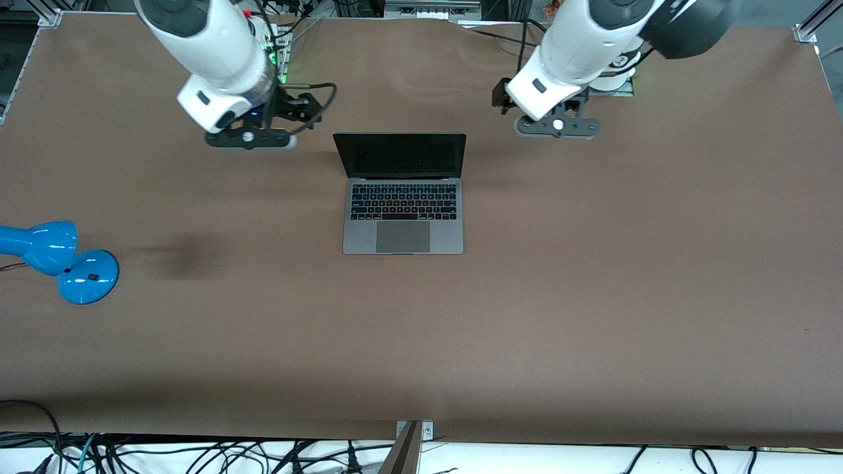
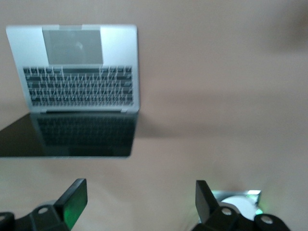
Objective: Close laptop with both arms from behind
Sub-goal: 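Move both grippers toward the laptop's open screen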
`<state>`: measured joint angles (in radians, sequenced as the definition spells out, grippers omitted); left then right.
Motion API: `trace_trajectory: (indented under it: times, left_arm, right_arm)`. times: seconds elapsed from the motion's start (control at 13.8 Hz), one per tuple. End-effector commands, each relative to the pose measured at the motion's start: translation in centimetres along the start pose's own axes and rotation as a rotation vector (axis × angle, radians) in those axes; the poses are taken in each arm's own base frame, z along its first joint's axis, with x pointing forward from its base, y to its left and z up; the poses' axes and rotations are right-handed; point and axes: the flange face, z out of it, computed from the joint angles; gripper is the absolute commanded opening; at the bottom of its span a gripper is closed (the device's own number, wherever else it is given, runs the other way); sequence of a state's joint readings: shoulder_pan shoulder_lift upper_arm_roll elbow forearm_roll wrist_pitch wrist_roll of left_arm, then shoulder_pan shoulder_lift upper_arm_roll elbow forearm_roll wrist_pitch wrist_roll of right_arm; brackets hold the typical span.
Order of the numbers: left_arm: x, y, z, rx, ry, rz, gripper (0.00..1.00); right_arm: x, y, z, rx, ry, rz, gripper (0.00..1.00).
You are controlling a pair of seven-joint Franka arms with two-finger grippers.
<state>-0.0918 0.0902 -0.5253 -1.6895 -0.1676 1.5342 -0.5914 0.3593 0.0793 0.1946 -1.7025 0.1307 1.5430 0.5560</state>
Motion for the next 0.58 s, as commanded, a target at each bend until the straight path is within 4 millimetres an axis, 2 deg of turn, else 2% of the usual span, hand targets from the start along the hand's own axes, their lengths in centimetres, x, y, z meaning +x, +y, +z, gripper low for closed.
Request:
trace_trajectory:
  times: [0.0,0.07,0.15,0.22,0.29,0.36,0.44,0.51]
  left_arm:
    - [0.7,2.0,1.5,-0.025,-0.061,0.000,1.00]
    - [0.5,2.4,2.0,-0.061,-0.100,-0.016,0.96]
    - [0.8,2.8,2.7,-0.079,-0.136,-0.029,0.88]
    - [0.7,3.5,3.5,-0.081,-0.160,-0.041,0.83]
    - [0.3,4.9,4.6,-0.072,-0.183,-0.053,0.75]
    - [-0.1,6.0,5.4,-0.057,-0.189,-0.077,0.53]
    - [-0.6,6.9,6.2,-0.050,-0.181,-0.105,0.27]
    - [-0.7,7.5,6.9,-0.045,-0.183,-0.140,0.06]
  right_arm:
    - [-0.4,-0.6,3.7,0.050,-0.127,0.037,0.85]
    - [-0.5,-0.9,4.6,0.065,-0.162,0.039,0.76]
    - [-0.6,-1.1,5.7,0.077,-0.198,0.043,0.65]
    - [-0.6,-1.1,6.7,0.092,-0.234,0.054,0.59]
    - [-0.9,-1.4,7.5,0.109,-0.266,0.057,0.50]
    - [-0.9,-1.5,8.1,0.121,-0.291,0.061,0.43]
    - [-1.0,-1.5,8.7,0.123,-0.312,0.064,0.37]
    - [-1.0,-1.6,9.7,0.126,-0.348,0.068,0.28]
